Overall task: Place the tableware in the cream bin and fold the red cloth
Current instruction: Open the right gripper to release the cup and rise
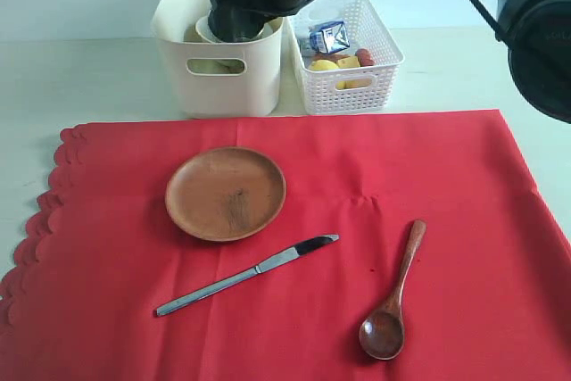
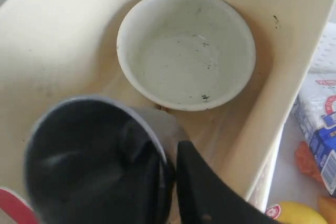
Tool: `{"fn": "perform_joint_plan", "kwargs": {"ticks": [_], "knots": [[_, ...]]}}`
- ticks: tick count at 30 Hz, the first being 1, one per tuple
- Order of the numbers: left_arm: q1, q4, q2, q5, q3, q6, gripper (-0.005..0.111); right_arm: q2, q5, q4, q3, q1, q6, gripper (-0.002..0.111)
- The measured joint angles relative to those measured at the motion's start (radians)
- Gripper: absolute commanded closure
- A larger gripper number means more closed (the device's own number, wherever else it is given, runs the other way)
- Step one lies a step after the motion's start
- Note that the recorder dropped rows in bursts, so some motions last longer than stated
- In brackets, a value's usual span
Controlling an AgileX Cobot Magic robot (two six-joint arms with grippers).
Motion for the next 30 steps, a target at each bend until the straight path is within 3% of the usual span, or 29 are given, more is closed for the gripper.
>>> {"fn": "perform_joint_plan", "kwargs": {"ticks": [5, 18, 30], "knots": [[0.0, 0.0, 0.0, 0.0, 0.0, 0.0, 0.107, 0.0, -0.002, 0.0, 0.0, 0.0, -0.004, 0.066], [0.0, 0.0, 0.0, 0.0, 0.0, 0.0, 0.107, -0.034, 0.033, 0.0, 0.0, 0.0, -0.004, 0.066], [0.0, 0.0, 0.0, 0.0, 0.0, 0.0, 0.107, -0.15, 0.193, 0.0, 0.0, 0.0, -0.044, 0.066]]}}
